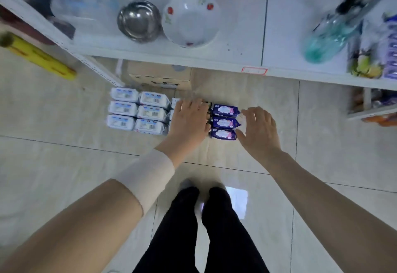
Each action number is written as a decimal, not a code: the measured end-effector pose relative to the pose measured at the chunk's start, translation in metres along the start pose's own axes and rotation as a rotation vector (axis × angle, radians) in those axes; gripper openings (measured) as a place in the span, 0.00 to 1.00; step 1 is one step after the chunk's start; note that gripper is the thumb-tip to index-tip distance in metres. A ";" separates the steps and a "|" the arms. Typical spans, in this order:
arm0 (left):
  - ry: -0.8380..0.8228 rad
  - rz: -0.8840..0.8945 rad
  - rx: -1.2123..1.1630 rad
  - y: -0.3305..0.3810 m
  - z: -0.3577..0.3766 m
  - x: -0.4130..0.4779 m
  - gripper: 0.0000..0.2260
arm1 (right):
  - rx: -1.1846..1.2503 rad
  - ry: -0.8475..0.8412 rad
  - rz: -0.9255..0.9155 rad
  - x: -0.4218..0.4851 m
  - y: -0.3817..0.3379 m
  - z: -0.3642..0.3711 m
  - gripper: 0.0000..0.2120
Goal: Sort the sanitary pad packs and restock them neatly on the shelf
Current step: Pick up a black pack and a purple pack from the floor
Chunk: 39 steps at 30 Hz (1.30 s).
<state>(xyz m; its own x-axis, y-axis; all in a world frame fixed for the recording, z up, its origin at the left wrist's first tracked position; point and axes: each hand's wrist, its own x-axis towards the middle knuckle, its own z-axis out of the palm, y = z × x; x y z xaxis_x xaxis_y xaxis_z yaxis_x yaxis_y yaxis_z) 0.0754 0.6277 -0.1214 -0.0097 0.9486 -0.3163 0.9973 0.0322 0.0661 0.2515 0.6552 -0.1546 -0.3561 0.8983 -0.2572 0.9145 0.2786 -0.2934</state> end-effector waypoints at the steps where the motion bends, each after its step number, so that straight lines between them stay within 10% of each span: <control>1: 0.019 -0.014 0.005 -0.002 -0.026 -0.010 0.22 | -0.003 0.007 -0.014 -0.005 -0.013 -0.025 0.26; 22: 0.549 0.141 0.004 -0.148 -0.317 -0.016 0.22 | -0.061 0.516 -0.133 0.057 -0.211 -0.267 0.25; 39: 0.569 -0.147 -0.220 -0.226 -0.406 0.196 0.22 | 0.610 0.460 0.186 0.301 -0.242 -0.397 0.38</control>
<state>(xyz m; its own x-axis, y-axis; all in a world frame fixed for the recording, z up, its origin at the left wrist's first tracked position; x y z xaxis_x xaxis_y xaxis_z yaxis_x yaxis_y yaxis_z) -0.1813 0.9341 0.1854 -0.2431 0.9465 0.2123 0.9448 0.1815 0.2727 -0.0007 0.9928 0.2042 0.0299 0.9994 0.0163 0.6370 -0.0065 -0.7708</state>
